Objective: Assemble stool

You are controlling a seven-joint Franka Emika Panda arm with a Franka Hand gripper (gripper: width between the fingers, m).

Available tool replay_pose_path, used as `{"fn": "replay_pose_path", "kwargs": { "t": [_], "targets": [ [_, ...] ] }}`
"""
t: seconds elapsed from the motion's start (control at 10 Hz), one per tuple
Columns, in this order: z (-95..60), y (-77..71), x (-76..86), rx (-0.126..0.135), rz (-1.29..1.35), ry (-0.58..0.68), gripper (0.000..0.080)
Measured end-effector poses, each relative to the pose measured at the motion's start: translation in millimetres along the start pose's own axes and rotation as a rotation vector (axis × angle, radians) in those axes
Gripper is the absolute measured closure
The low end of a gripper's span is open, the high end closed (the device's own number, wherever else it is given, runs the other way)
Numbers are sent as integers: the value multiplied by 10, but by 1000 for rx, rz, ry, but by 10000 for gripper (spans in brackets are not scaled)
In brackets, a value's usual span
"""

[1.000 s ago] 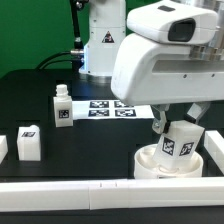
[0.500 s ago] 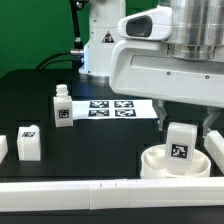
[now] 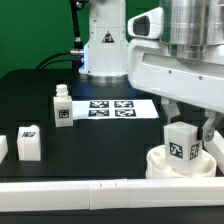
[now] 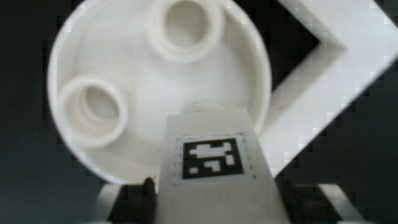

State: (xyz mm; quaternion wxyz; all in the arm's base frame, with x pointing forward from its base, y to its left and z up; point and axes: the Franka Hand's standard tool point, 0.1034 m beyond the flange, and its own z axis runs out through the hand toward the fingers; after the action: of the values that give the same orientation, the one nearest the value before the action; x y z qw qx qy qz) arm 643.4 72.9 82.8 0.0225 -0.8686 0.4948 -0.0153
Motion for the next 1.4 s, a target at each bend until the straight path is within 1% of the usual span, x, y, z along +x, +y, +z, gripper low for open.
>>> {"fn": "replay_pose_path", "kwargs": {
  "t": [0.1, 0.2, 0.4, 0.5, 0.7, 0.8, 0.9, 1.0, 1.1, 1.2, 1.3, 1.4],
  "targets": [
    [9, -24, -40, 35, 254, -2, 462],
    [8, -32, -52, 44, 308, -9, 462],
    [14, -50, -87, 49, 450, -28, 462],
    [11, -77, -93, 71, 585, -47, 462],
    [20, -129, -138, 126, 912, -86, 462],
    [22, -144, -168, 135, 994, -87, 462],
    [27, -145, -180, 134, 978, -91, 380],
    [33, -142, -180, 134, 956, -89, 380],
    [30, -135, -178, 132, 880, -85, 216],
    [4, -113, -163, 125, 778, -85, 170],
    [-60, -117, -145, 138, 609, -75, 170],
    [-127, -120, -150, 143, 448, -70, 153]
  ]
}}
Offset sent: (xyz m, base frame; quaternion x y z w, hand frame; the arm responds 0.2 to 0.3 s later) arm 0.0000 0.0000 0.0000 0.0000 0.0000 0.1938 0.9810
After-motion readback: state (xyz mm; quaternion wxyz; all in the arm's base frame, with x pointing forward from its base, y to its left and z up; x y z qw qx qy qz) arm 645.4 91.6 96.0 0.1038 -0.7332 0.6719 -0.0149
